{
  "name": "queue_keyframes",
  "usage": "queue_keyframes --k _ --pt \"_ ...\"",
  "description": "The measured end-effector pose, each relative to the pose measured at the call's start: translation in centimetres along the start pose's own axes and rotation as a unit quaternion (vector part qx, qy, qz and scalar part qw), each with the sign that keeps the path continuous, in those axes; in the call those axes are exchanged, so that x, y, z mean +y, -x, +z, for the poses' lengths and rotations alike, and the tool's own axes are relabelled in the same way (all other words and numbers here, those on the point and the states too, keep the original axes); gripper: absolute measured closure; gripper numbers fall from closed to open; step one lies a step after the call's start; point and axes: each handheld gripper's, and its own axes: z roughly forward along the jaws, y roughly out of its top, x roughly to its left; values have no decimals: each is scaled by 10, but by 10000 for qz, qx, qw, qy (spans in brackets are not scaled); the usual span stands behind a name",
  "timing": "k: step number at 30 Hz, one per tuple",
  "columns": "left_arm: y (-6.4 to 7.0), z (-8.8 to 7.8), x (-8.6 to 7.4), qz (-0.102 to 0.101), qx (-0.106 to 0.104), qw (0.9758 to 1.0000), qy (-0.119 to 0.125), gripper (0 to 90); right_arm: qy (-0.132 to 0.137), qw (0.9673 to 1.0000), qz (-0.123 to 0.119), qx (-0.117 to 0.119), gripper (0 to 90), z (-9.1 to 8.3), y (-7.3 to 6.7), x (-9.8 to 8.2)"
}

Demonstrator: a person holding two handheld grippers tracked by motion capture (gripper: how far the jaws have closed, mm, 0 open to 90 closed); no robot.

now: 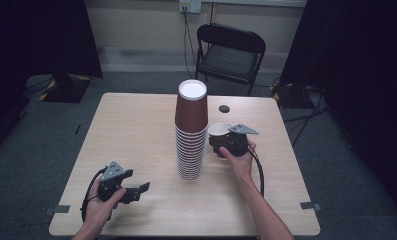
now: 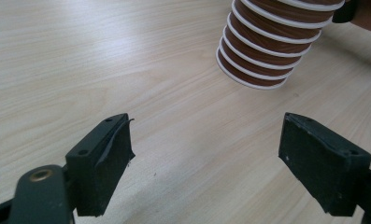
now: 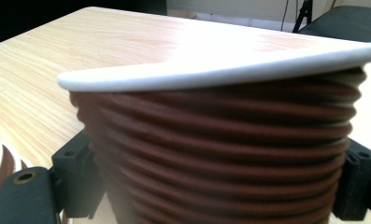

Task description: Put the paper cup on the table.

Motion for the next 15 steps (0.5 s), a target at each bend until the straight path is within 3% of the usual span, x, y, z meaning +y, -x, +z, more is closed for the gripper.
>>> queue_keyframes --k 5,15 --pt "0 0 0 -7 2 10000 0 172 118 9999 0 47 120 -5 -1 -5" --pt "1 0 1 -6 -8 10000 19 174 53 10000 -48 51 117 -23 -2 -14"
